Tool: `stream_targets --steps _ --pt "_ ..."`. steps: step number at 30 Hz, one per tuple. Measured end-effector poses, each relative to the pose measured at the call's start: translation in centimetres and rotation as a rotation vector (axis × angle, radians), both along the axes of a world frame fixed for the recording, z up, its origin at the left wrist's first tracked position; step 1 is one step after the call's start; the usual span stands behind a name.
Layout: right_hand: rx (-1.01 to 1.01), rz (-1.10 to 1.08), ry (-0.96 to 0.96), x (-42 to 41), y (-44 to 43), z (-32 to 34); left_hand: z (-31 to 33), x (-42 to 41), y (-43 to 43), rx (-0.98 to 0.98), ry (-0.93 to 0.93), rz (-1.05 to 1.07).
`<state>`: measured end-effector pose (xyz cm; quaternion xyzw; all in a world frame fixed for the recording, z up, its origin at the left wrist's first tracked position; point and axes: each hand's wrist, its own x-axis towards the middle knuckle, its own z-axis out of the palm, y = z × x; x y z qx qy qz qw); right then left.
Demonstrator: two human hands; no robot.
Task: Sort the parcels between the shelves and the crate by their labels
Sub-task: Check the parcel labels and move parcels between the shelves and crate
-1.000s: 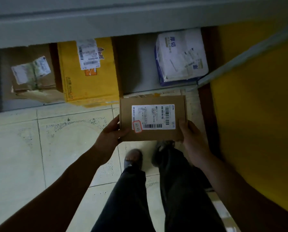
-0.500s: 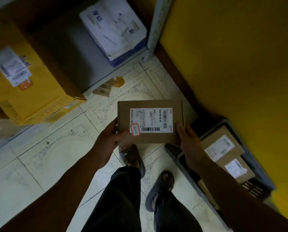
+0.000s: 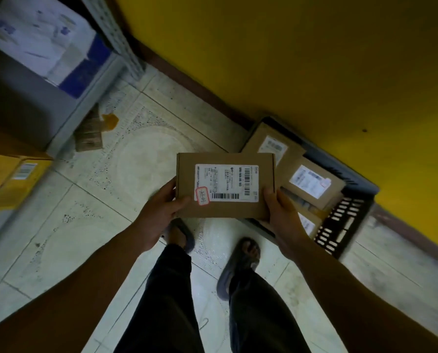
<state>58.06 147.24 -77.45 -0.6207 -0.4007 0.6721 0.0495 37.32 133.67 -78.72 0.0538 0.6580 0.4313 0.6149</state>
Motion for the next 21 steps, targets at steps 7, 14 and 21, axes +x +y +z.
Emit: stream_targets --steps 7,14,21 --pt "-0.029 -0.162 -0.115 10.7 -0.3 -0.8 -1.0 10.0 2.9 -0.083 0.037 -0.09" --pt "0.023 -0.285 -0.183 16.5 -1.5 -1.5 -2.6 15.4 6.1 -0.076 0.087 -0.288" --pt "0.108 -0.435 -0.284 19.6 -0.6 -4.7 -5.2 19.1 9.2 -0.082 0.154 -0.393"
